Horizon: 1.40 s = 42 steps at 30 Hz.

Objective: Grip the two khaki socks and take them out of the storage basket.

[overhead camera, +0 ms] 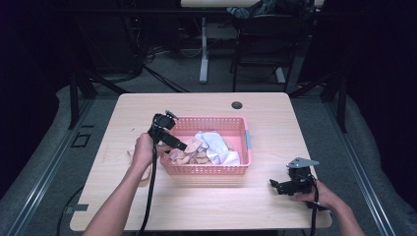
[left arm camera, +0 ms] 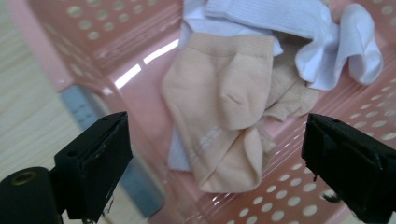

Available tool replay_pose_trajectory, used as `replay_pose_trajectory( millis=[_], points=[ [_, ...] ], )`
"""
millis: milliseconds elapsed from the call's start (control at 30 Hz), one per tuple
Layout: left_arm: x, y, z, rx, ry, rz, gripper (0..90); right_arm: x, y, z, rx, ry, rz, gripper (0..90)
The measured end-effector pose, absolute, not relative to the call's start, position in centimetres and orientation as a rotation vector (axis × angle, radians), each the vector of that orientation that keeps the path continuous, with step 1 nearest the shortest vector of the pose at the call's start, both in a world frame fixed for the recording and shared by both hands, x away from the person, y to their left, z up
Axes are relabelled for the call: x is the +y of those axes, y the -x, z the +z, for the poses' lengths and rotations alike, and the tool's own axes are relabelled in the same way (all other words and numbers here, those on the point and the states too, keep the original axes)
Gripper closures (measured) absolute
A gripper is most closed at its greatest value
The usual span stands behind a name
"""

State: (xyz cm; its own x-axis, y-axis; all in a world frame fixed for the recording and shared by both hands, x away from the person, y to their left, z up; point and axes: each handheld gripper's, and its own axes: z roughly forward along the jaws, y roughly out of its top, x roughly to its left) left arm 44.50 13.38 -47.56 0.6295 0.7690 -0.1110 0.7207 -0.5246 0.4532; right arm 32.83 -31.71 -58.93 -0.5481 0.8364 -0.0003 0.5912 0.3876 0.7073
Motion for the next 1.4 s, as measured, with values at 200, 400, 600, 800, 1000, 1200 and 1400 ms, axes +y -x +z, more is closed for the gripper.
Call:
replay_pose_trajectory(
  millis=[200,400,600,800,1000,1200,1400],
  points=[
    [11.1,-44.8,-49.7,1.145,-2.463,0.112,18.2,-31.7,-32.8,-58.9,2.294,-1.240,0.951,0.0],
    [10.0,-44.9,-50.8,1.149,-2.520,0.106,36.3,-31.7,-32.8,-58.9,2.294,-1.240,0.951,0.0],
    [9.2,-44.9,-51.8,1.153,-2.594,0.091,47.1,-31.7,-32.8,-58.9,2.294,-1.240,0.951,0.0],
    [9.0,-44.8,-52.0,1.147,-2.605,0.087,77.6,-31.7,-32.8,-58.9,2.294,-1.240,0.951,0.0],
    [9.0,-44.7,-51.5,1.131,-2.601,0.104,84.7,-31.7,-32.8,-58.9,2.294,-1.240,0.951,0.0],
    [9.5,-44.4,-49.6,1.110,-2.562,0.143,84.8,-31.7,-32.8,-58.9,2.294,-1.240,0.951,0.0],
    [9.9,-44.2,-47.8,1.079,-2.543,0.177,84.8,-31.7,-32.8,-58.9,2.294,-1.240,0.951,0.0]
  ],
)
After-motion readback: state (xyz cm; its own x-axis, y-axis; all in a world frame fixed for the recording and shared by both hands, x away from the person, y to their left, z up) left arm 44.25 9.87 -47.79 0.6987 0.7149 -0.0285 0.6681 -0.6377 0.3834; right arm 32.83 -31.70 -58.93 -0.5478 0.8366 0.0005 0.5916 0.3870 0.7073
